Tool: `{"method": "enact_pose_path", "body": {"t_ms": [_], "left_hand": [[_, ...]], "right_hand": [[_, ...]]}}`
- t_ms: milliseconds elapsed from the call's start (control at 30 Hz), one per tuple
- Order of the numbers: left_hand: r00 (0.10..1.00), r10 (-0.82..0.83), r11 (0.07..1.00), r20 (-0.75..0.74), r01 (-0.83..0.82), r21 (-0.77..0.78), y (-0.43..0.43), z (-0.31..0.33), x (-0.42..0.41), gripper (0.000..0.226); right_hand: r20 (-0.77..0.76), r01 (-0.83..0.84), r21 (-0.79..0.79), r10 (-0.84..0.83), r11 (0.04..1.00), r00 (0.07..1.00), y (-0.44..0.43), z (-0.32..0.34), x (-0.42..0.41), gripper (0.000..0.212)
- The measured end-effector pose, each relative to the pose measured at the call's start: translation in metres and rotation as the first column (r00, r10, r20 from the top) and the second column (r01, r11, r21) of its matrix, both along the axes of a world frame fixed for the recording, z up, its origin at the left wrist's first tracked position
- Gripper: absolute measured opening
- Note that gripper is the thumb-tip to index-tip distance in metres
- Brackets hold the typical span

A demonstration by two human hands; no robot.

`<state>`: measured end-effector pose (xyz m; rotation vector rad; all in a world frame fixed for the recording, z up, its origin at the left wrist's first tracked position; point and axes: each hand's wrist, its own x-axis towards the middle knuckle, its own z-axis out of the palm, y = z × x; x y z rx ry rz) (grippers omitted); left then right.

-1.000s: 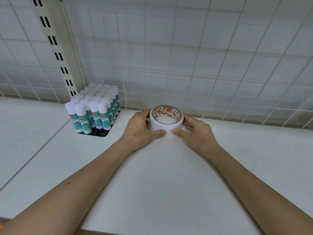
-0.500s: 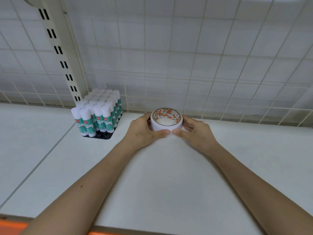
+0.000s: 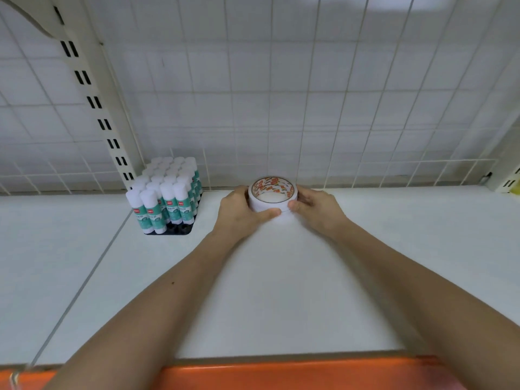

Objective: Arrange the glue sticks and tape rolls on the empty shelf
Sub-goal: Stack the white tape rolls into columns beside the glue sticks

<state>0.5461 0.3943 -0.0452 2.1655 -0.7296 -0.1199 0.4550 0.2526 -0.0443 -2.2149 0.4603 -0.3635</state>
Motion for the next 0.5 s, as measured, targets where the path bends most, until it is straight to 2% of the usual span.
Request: {"method": "enact_pose_path", "body": {"t_ms": [133, 200, 267, 400, 500], "left_hand": [[1.0, -0.021, 0.998, -0.001, 0.021, 0.067, 0.001, 0.003, -0.001, 0.062], [0.998, -0.03, 0.995, 0.049, 0.025, 0.097, 0.005, 0.005, -0.009, 0.07], [0.988, -0.023, 0.997, 0.151, 0.011, 0.079, 0.009, 0.008, -0.019, 0.074], [0.941, -0.035, 0.999, 0.337, 0.025, 0.033, -0.003, 0.021, -0.052, 0.057], [0.922, -0.071, 0.997, 0.381, 0.051, 0.062, -0.037, 0.025, -0.094, 0.05]], "right_hand": [[-0.107, -0.006, -0.048, 0.001, 0.999, 0.994, 0.006, 0.006, -0.004, 0.044], [-0.116, 0.017, -0.062, -0.024, 0.998, 0.993, 0.003, 0.011, -0.016, 0.053], [-0.11, 0.036, -0.109, -0.048, 0.993, 0.993, -0.007, 0.014, -0.035, 0.05], [-0.141, 0.047, -0.151, -0.068, 0.987, 0.988, -0.034, 0.019, -0.084, 0.044], [-0.131, 0.058, -0.188, -0.084, 0.98, 0.988, -0.061, 0.022, -0.13, 0.043]]}}
